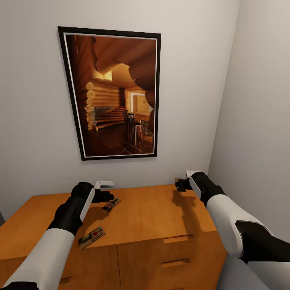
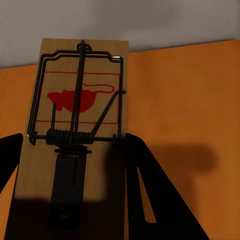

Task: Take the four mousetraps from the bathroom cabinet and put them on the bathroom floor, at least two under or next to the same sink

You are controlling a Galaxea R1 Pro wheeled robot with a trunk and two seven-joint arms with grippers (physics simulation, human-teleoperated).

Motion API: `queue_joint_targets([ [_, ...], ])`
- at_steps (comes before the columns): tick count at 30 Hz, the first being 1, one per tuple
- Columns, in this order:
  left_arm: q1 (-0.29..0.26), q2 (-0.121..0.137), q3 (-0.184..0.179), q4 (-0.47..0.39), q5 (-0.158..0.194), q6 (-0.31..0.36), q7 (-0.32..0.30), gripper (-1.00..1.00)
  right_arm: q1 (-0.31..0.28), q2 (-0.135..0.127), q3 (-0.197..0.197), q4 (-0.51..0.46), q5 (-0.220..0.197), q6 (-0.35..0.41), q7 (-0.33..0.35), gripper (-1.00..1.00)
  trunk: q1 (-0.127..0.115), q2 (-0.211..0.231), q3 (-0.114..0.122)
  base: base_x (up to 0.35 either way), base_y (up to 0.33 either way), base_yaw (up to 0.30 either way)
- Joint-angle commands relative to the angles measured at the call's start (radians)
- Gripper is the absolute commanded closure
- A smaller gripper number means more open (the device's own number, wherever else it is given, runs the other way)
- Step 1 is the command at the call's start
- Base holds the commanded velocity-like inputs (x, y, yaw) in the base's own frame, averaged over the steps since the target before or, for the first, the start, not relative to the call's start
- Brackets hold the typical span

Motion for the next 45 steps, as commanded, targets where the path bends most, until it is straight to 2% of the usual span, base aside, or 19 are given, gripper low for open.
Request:
queue_joint_targets([
  [1, -0.001, 0.000, 0.000, -0.001, 0.000, 0.004, -0.002, -1.00, -0.001, 0.001, -0.009, -0.001, 0.006, 0.004, 0.002, 1.00, 0.000, -0.001, -0.001, 0.000, 0.000, 0.000],
  [8, -0.001, 0.000, 0.000, -0.001, 0.000, 0.004, 0.000, -1.00, -0.001, 0.001, -0.009, 0.000, 0.005, 0.003, 0.004, 1.00, 0.000, -0.001, -0.001, 0.000, 0.000, 0.000],
  [15, -0.004, 0.003, -0.035, 0.022, -0.037, -0.035, -0.040, -1.00, -0.002, 0.001, -0.010, 0.039, 0.009, -0.036, -0.006, 1.00, 0.000, -0.001, -0.001, 0.000, 0.000, 0.000],
  [18, -0.001, 0.006, -0.033, 0.005, -0.021, -0.026, -0.023, -1.00, -0.002, -0.002, -0.009, 0.033, 0.010, -0.030, -0.005, 1.00, 0.000, -0.001, -0.001, 0.000, 0.000, 0.000],
  [22, 0.000, 0.009, -0.055, -0.017, 0.002, -0.032, 0.000, -1.00, -0.002, -0.016, -0.009, 0.036, 0.010, -0.052, -0.001, 1.00, 0.000, -0.001, -0.001, 0.000, 0.000, 0.000],
  [28, 0.000, 0.010, -0.089, -0.015, 0.009, -0.034, 0.007, -1.00, -0.002, -0.024, -0.008, 0.038, 0.009, -0.070, 0.002, 1.00, 0.000, -0.001, -0.001, 0.000, 0.000, 0.000],
  [34, 0.000, 0.028, -0.119, 0.018, 0.007, -0.037, -0.013, -1.00, -0.002, -0.025, -0.007, 0.038, 0.009, -0.073, 0.000, 1.00, 0.000, -0.001, -0.001, 0.000, 0.000, 0.000],
  [39, -0.013, 0.040, -0.120, 0.046, -0.017, -0.040, -0.041, -1.00, -0.002, -0.024, -0.007, 0.038, 0.010, -0.074, -0.001, 1.00, 0.000, -0.001, -0.001, 0.000, 0.000, 0.000],
  [45, -0.030, 0.038, -0.120, 0.080, -0.051, -0.045, -0.075, -1.00, -0.002, -0.025, -0.008, 0.036, 0.014, -0.073, 0.001, 1.00, 0.000, -0.001, -0.001, 0.000, 0.000, 0.000],
])
